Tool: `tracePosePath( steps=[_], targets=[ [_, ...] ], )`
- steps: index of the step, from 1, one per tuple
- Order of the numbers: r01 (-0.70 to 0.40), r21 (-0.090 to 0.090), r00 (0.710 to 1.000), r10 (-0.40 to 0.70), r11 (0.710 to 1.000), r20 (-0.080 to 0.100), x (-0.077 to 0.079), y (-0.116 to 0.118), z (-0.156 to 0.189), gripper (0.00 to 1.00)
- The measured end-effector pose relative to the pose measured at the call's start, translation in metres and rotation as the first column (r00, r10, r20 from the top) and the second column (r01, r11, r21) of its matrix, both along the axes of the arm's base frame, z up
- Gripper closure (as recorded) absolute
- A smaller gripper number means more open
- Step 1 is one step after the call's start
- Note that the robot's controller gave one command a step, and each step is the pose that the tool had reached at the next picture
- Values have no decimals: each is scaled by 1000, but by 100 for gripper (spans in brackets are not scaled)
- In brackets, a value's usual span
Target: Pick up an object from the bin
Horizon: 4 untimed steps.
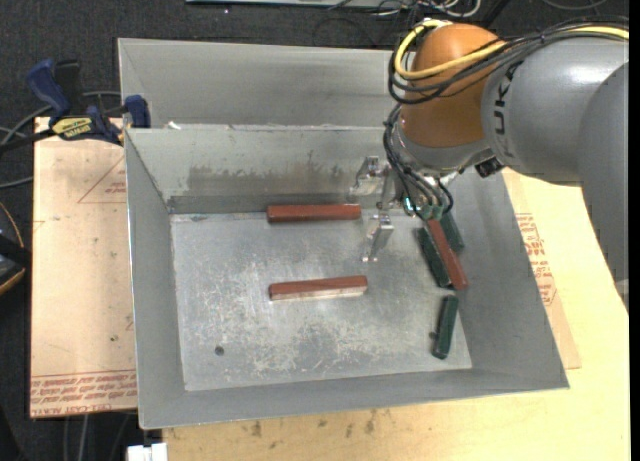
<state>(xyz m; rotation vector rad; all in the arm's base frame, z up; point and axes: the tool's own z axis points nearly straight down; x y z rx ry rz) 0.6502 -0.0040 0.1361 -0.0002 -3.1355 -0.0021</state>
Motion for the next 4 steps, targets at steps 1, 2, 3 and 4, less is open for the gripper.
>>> tracePosePath(
  steps=[1, 2, 3, 4],
  targets=[
    [0, 0, 1000, 0, 1000, 8, 2, 0, 5, 0],
    [-79, 0, 997, 79, 997, 24, -53, 30, -57, 100],
    [-79, 0, 997, 79, 997, 24, -53, 30, -57, 100],
    [-115, -1, 993, 115, 993, 11, -20, 23, 72, 100]
  ],
)
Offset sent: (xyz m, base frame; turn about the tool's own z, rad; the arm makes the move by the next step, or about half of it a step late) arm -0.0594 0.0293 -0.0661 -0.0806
